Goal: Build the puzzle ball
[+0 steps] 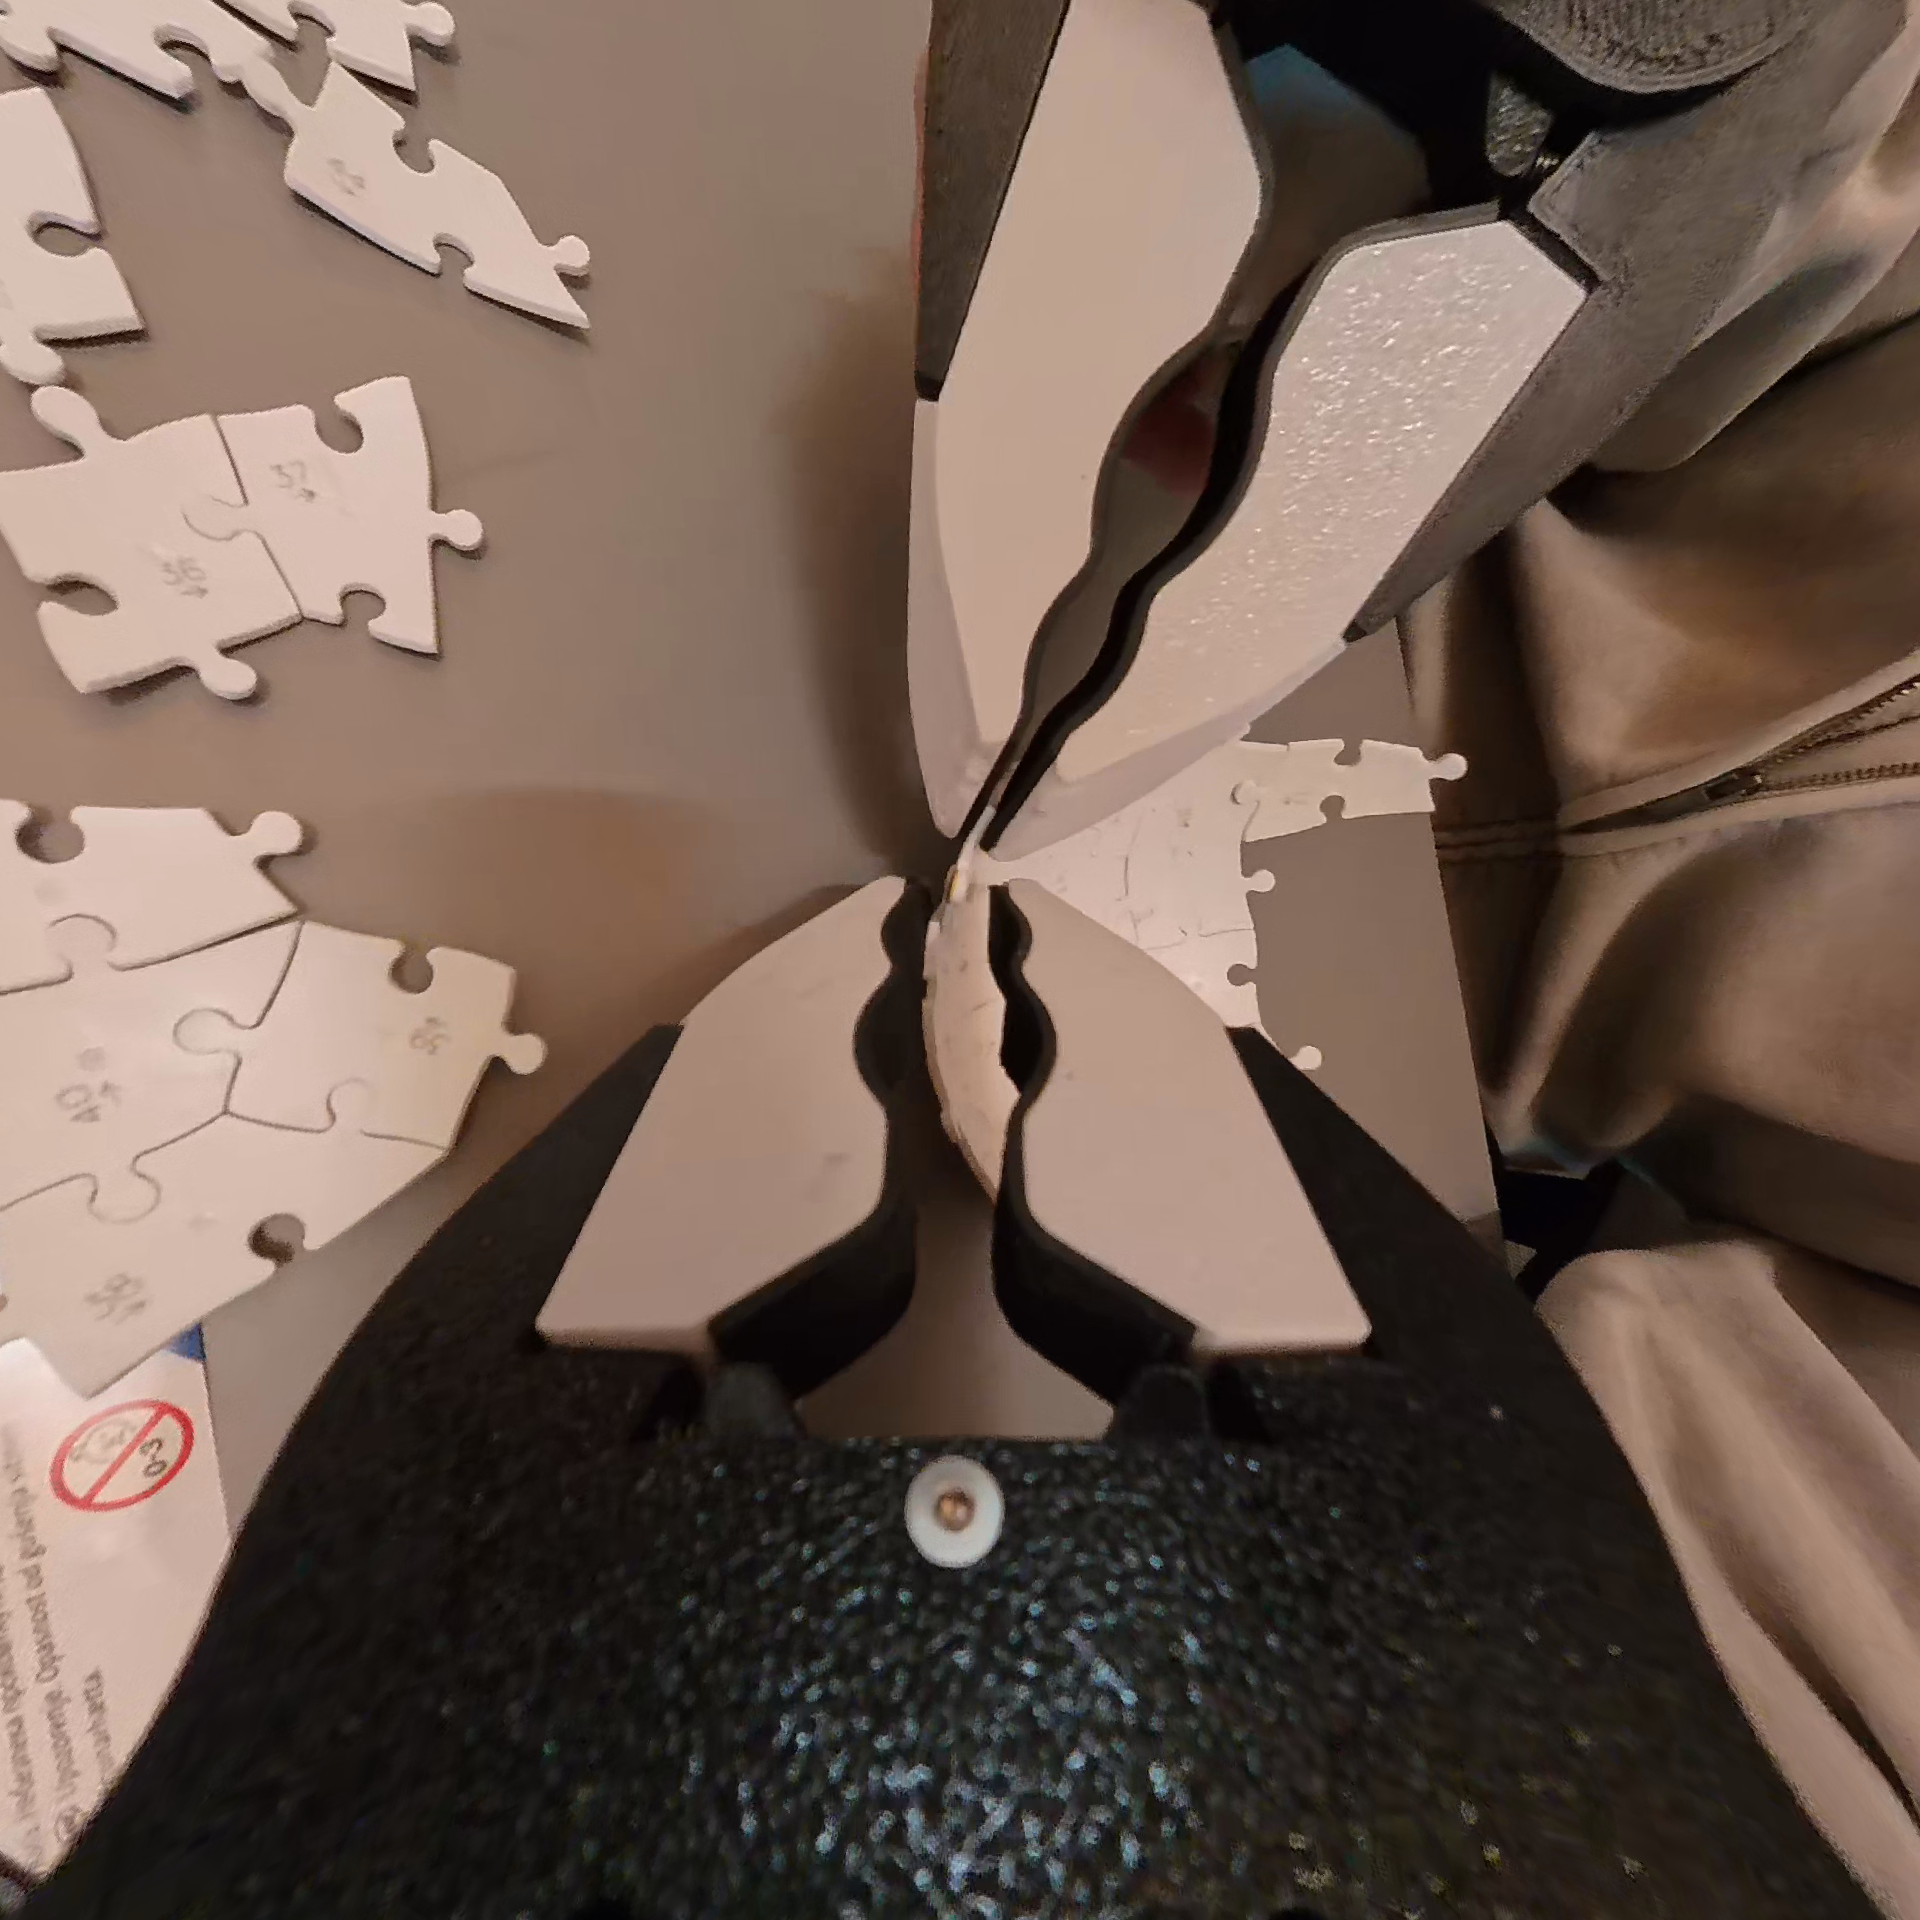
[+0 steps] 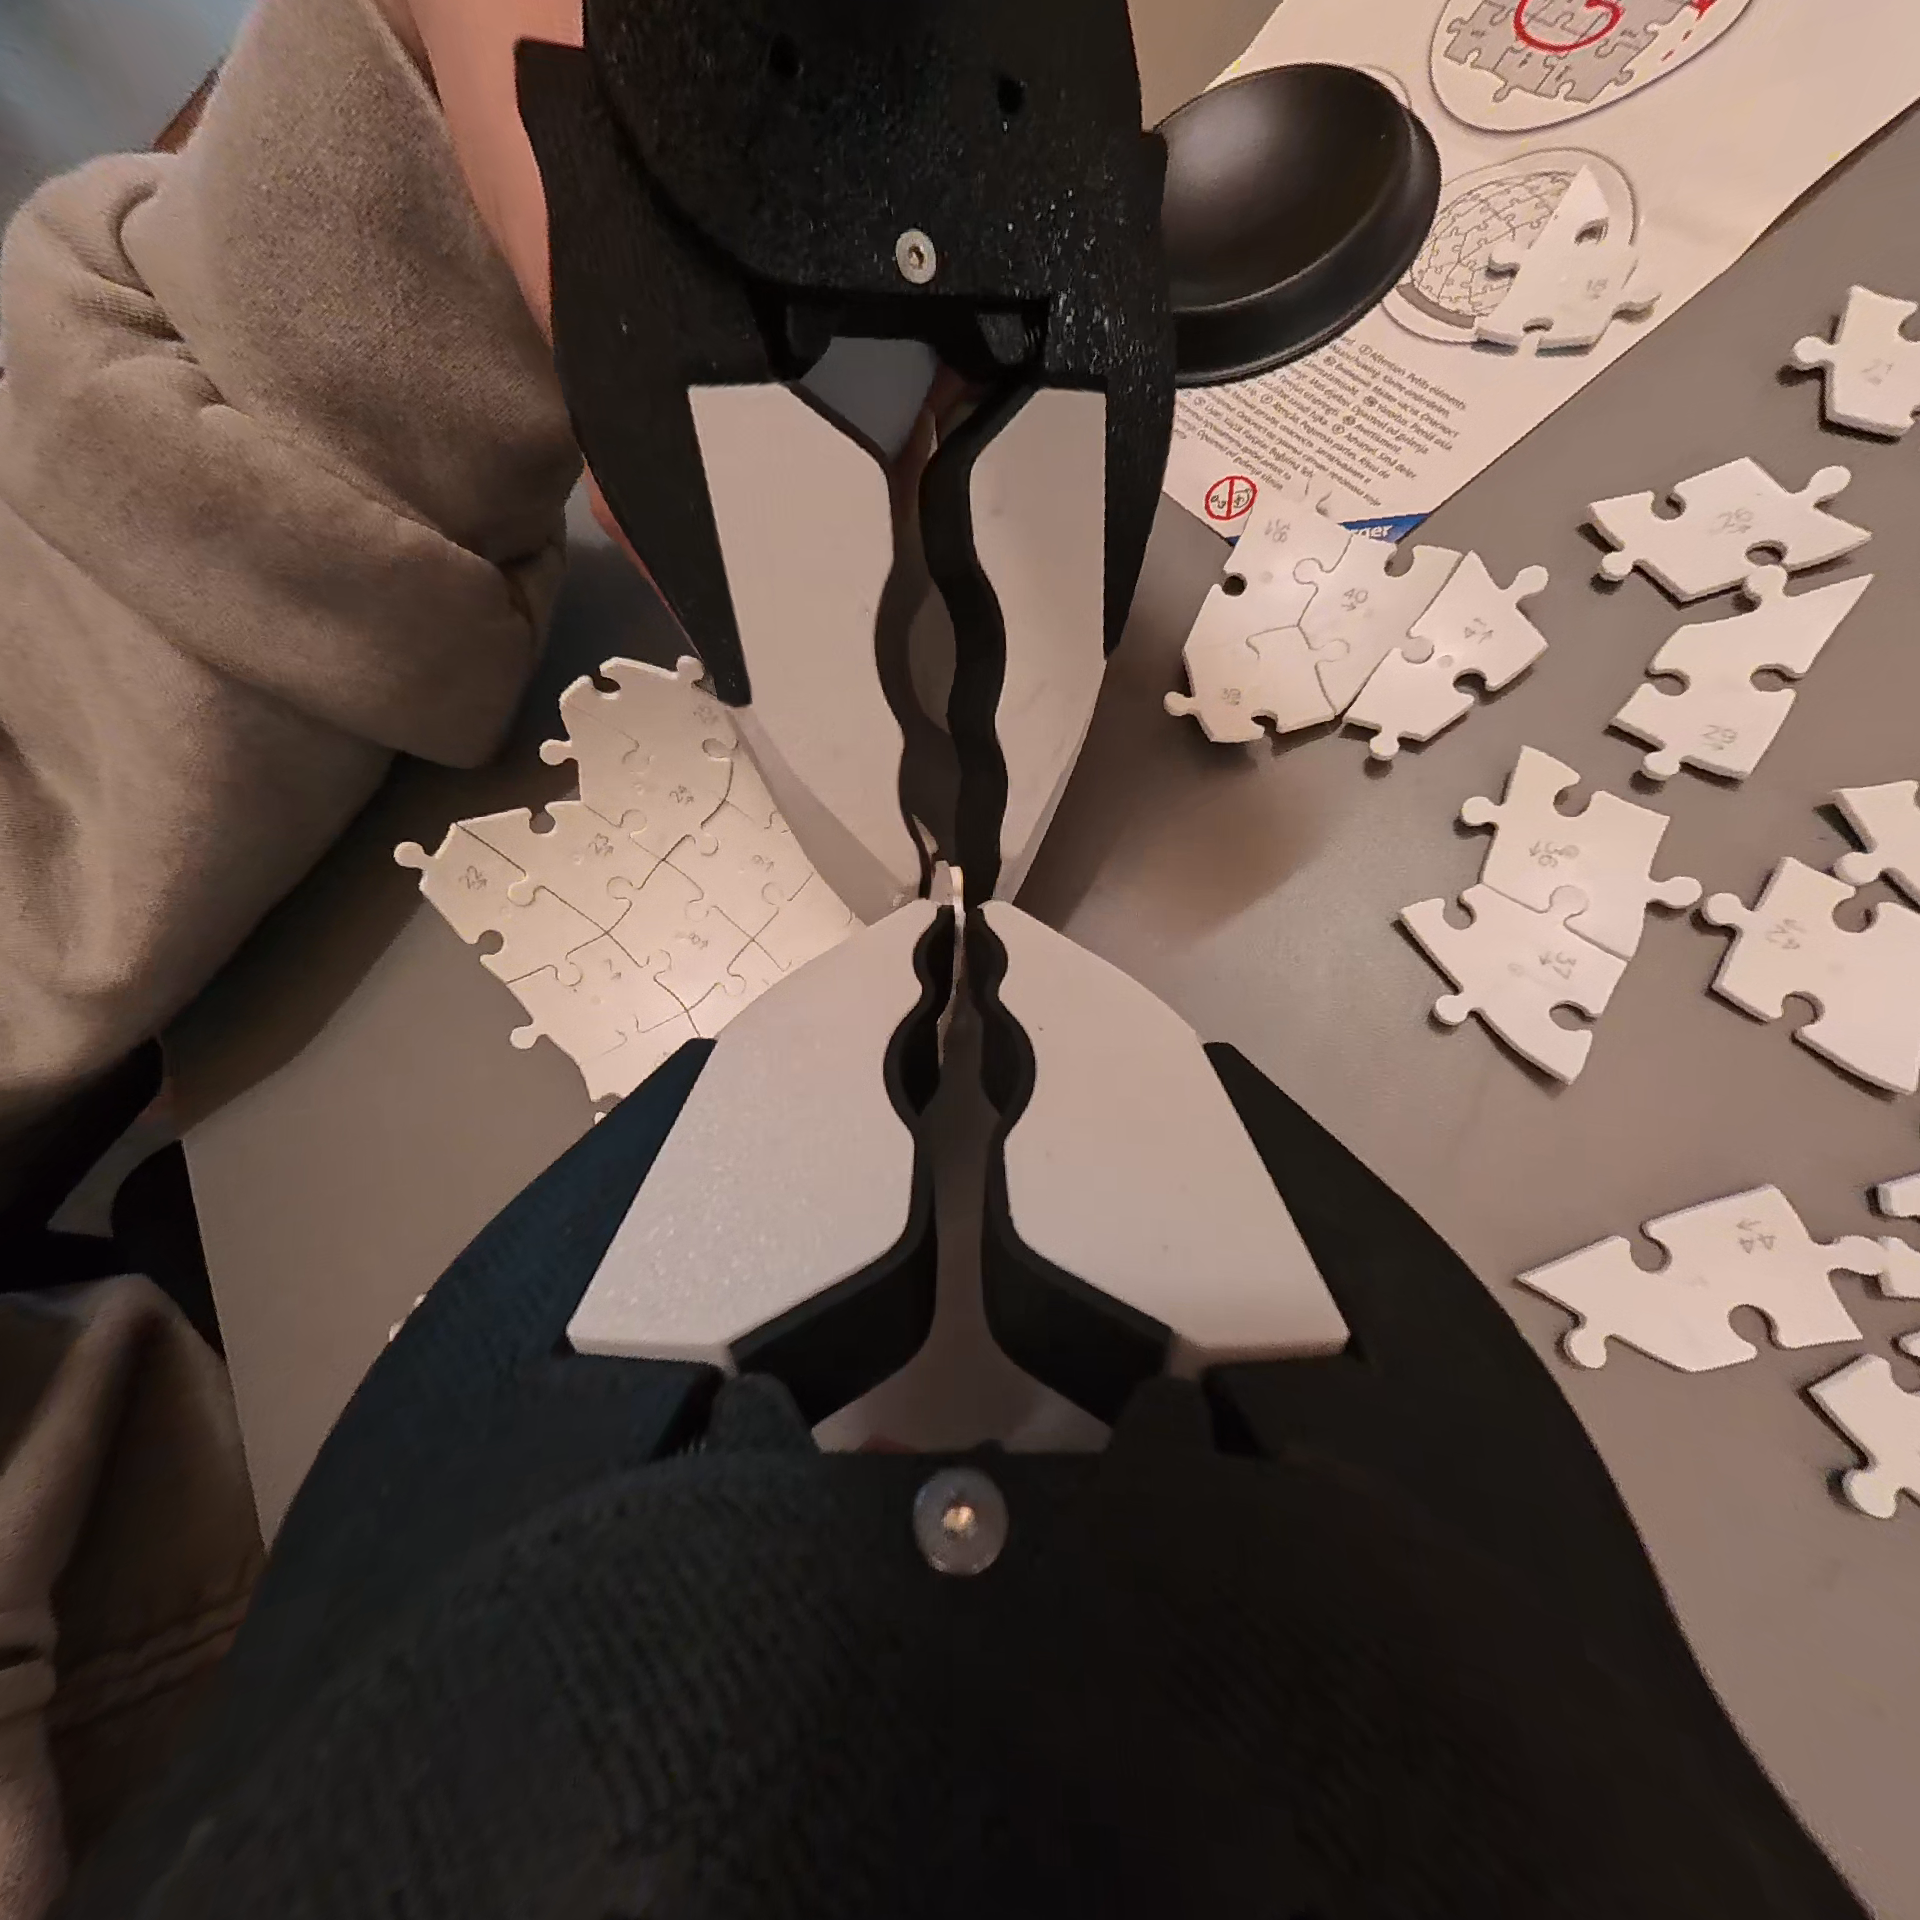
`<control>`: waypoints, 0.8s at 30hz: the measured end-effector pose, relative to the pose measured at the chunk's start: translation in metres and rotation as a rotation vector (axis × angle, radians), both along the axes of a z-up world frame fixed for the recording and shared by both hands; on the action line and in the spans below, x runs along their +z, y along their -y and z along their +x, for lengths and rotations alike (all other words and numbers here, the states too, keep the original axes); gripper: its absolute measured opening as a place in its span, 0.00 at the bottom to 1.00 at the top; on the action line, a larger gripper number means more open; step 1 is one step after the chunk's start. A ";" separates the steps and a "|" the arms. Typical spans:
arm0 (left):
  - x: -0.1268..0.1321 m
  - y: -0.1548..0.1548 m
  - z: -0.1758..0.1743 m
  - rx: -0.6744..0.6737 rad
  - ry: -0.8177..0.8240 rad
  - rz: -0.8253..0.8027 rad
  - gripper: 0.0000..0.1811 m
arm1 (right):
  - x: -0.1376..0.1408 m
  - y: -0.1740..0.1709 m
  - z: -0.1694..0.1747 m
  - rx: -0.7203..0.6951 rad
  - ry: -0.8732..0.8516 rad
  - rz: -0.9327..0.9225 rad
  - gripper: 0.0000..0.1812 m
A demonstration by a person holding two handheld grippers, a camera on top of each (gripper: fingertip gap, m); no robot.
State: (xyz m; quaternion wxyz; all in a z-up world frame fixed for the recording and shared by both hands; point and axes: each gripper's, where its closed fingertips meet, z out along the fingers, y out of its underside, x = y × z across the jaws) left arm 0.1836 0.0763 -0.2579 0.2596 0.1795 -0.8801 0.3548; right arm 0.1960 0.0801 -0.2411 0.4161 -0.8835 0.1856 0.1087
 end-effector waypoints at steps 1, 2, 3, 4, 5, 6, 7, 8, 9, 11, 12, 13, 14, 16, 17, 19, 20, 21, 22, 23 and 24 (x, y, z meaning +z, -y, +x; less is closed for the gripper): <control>0.000 0.001 0.000 -0.001 0.002 -0.002 0.06 | 0.000 0.000 0.001 -0.004 0.004 0.000 0.01; -0.001 0.001 0.001 -0.001 0.004 -0.001 0.06 | 0.001 0.000 0.002 -0.010 0.005 0.001 0.01; -0.002 0.001 0.001 -0.002 0.006 0.002 0.05 | 0.001 0.000 0.002 -0.010 0.005 -0.001 0.01; -0.003 0.001 0.001 -0.002 0.008 0.005 0.04 | 0.001 0.000 0.002 -0.010 0.006 -0.003 0.01; -0.003 0.001 0.002 -0.001 0.012 0.007 0.04 | 0.001 0.000 0.002 -0.013 0.009 -0.002 0.01; -0.003 0.002 0.002 -0.001 0.015 0.007 0.04 | 0.001 0.000 0.002 -0.015 0.009 -0.004 0.01; -0.003 0.002 0.003 -0.002 0.018 0.008 0.03 | 0.000 0.001 0.002 -0.016 0.006 -0.006 0.01; -0.003 0.002 0.003 -0.002 0.021 0.007 0.03 | 0.000 0.001 0.002 -0.020 0.004 -0.004 0.01; -0.003 0.002 0.003 -0.002 0.022 0.007 0.03 | 0.000 0.001 0.002 -0.021 0.002 -0.004 0.01; -0.003 0.003 0.003 -0.003 0.017 0.005 0.03 | 0.000 0.002 0.002 -0.023 -0.002 -0.002 0.01; -0.003 0.003 0.003 -0.004 0.016 0.005 0.03 | 0.000 0.002 0.002 -0.024 -0.003 -0.002 0.01; -0.003 0.003 0.003 -0.004 0.017 0.005 0.03 | 0.000 0.003 0.002 -0.024 -0.005 -0.001 0.01; -0.003 0.003 0.003 -0.004 0.020 0.005 0.03 | 0.000 0.003 0.002 -0.024 -0.008 0.001 0.01; -0.003 0.004 0.003 -0.006 0.030 0.007 0.02 | 0.000 0.005 0.002 -0.027 -0.021 -0.004 0.02; -0.002 0.004 0.002 -0.009 0.036 0.009 0.02 | 0.000 0.007 0.001 -0.027 -0.030 -0.011 0.04; -0.002 0.004 0.002 -0.012 0.046 0.016 0.02 | 0.000 0.013 0.000 -0.037 -0.052 -0.032 0.11; -0.002 0.004 0.002 -0.013 0.050 0.017 0.02 | 0.001 0.016 -0.002 -0.034 -0.059 -0.040 0.13; -0.002 0.004 0.002 -0.013 0.051 0.018 0.02 | 0.001 0.019 -0.003 -0.032 -0.061 -0.051 0.14; -0.002 0.003 0.002 -0.013 0.049 0.019 0.02 | 0.000 0.024 -0.004 -0.026 -0.061 -0.071 0.15; -0.002 0.003 0.001 -0.012 0.047 0.020 0.02 | -0.003 0.028 -0.006 -0.018 -0.063 -0.093 0.14; -0.002 0.003 0.001 -0.012 0.048 0.021 0.02 | -0.006 0.031 -0.008 -0.004 -0.073 -0.110 0.13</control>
